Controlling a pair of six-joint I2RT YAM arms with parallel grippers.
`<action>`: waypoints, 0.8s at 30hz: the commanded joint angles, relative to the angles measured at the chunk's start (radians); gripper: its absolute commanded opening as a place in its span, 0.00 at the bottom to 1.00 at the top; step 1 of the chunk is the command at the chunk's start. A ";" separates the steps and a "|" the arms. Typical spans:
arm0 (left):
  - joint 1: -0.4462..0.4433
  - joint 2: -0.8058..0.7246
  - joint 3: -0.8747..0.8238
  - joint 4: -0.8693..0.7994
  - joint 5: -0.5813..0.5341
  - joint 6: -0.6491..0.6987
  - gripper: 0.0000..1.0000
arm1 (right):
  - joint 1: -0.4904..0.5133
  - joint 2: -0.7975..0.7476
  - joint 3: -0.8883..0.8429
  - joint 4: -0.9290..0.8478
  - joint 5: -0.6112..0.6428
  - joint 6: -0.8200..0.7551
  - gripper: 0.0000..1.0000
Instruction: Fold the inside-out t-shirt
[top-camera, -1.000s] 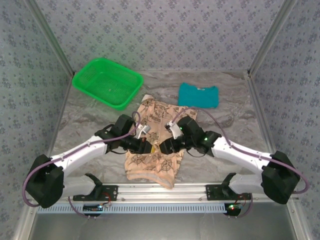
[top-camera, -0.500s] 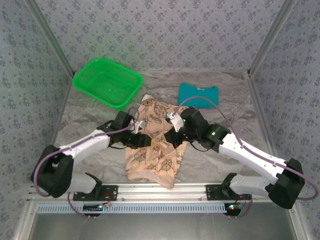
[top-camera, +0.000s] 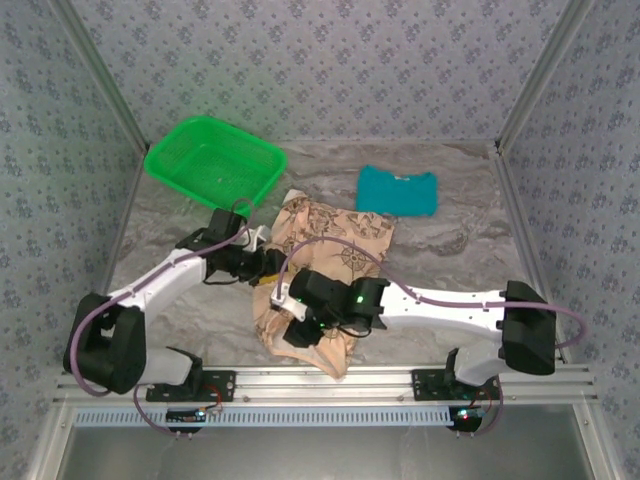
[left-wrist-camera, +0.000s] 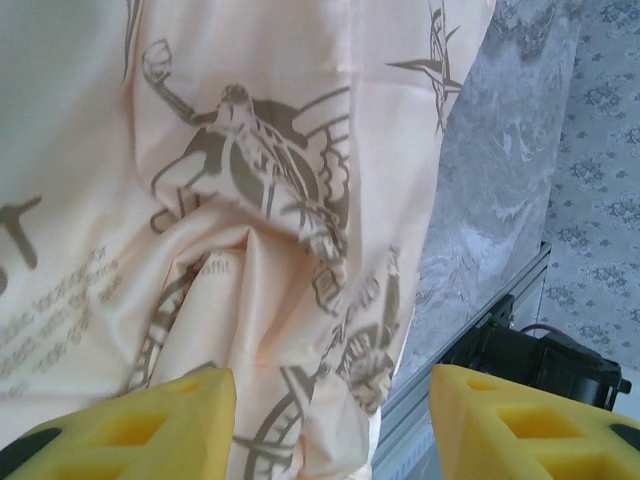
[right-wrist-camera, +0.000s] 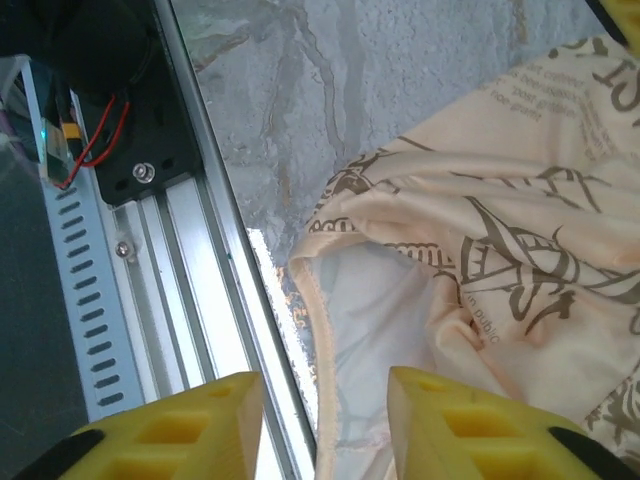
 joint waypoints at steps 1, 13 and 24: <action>0.005 -0.083 0.006 -0.121 -0.040 0.029 0.54 | -0.085 -0.075 -0.049 0.042 -0.057 0.088 0.44; -0.005 -0.163 0.017 -0.147 -0.139 -0.031 0.66 | -0.251 -0.023 -0.048 0.208 0.332 0.605 0.55; -0.289 0.046 0.194 -0.241 -0.340 -0.019 0.63 | -0.422 -0.232 -0.168 -0.092 0.339 0.635 0.56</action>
